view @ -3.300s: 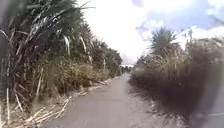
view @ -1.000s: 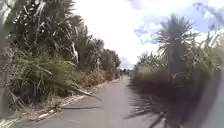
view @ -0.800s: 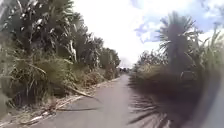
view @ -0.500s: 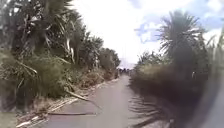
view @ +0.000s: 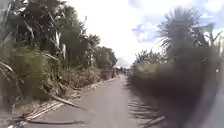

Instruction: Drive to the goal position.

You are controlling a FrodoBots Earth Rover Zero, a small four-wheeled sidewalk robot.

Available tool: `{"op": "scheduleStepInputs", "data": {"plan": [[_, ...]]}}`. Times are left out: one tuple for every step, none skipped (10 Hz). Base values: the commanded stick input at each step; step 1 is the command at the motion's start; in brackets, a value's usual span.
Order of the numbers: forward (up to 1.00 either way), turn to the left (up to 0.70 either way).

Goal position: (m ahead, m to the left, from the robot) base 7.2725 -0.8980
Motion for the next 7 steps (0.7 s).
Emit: {"op": "scheduleStepInputs", "data": {"plan": [[0.70, 0.00], [0.70, 0.00], [0.70, -0.06], [0.70, -0.08], [0.70, -0.11], [0.70, -0.11], [0.70, -0.11]]}}
